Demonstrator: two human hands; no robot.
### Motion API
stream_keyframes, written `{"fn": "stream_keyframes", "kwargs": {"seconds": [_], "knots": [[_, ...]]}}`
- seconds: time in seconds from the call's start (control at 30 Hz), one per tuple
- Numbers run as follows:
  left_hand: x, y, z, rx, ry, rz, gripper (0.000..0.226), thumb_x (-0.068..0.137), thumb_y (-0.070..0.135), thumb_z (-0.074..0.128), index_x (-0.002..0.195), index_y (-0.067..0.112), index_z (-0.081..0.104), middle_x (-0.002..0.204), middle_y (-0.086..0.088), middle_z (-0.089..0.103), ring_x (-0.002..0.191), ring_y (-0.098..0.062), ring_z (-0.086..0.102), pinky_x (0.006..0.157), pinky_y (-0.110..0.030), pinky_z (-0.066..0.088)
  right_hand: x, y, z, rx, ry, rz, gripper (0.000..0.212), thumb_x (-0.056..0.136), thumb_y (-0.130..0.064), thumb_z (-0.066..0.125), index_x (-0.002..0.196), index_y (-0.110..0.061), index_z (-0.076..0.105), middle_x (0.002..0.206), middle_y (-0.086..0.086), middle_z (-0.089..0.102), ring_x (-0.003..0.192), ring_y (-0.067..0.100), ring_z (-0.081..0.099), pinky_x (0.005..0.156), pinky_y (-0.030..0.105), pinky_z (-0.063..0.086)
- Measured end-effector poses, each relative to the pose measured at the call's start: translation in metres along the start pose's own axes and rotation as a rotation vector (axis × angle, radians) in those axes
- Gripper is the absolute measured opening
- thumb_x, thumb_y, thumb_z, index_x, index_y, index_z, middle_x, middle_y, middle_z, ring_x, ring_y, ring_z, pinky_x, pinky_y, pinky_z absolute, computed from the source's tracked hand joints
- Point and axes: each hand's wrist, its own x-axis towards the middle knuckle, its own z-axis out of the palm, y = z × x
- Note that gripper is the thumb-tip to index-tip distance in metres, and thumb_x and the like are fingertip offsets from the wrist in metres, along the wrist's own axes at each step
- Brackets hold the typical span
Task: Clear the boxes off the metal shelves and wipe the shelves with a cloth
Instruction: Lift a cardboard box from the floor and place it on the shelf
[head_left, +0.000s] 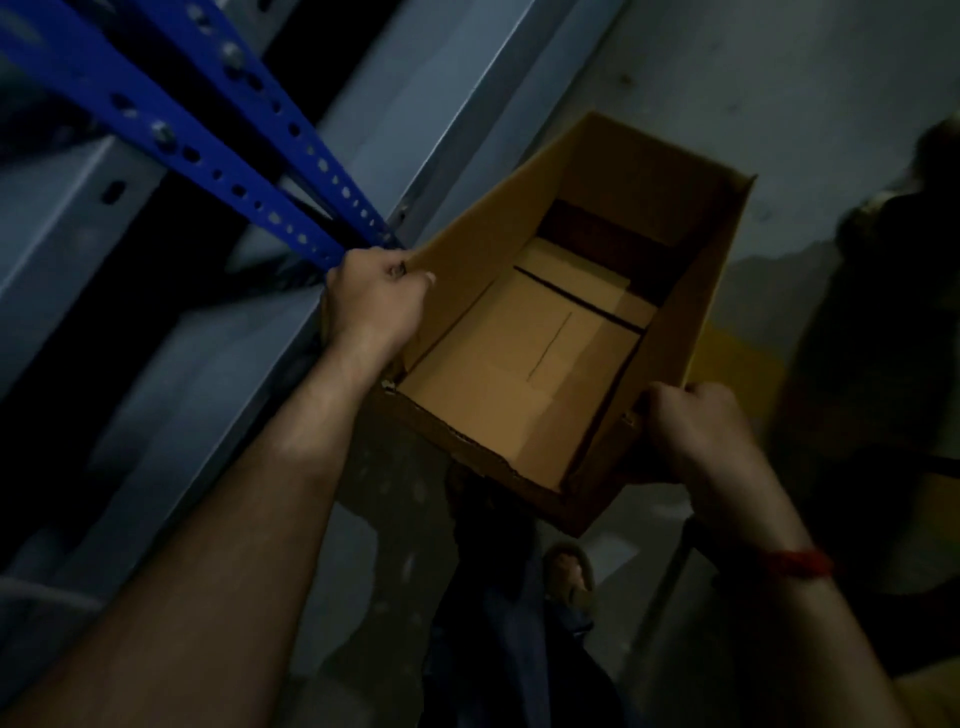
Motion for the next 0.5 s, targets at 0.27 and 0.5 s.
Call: {"fn": "stream_keyframes", "kwargs": {"seconds": [0.27, 0.5], "knots": [[-0.068, -0.036, -0.047, -0.032, -0.013, 0.029, 0.024, 0.093, 0.036, 0.066, 0.114, 0.027, 0.074, 0.096, 0.018, 0.064, 0.094, -0.008, 0.064, 0.089, -0.038, 0.057, -0.079, 0.031, 0.010, -0.173, 0.013, -0.115, 0.038, 0.077, -0.047, 0.041, 0.077, -0.015, 0.063, 0.082, 0.012, 0.070, 0.078, 0.038, 0.068, 0.078, 0.058, 0.057], [-0.117, -0.077, -0.091, -0.116, 0.017, 0.018, 0.020, 0.092, 0.032, 0.069, 0.111, 0.027, 0.074, 0.093, 0.017, 0.064, 0.089, -0.004, 0.063, 0.088, -0.041, 0.058, -0.135, 0.055, 0.030, -0.309, 0.019, -0.237, 0.034, 0.094, -0.036, 0.045, 0.079, -0.011, 0.062, 0.084, 0.019, 0.065, 0.078, 0.041, 0.063, 0.074, 0.054, 0.056]]}}
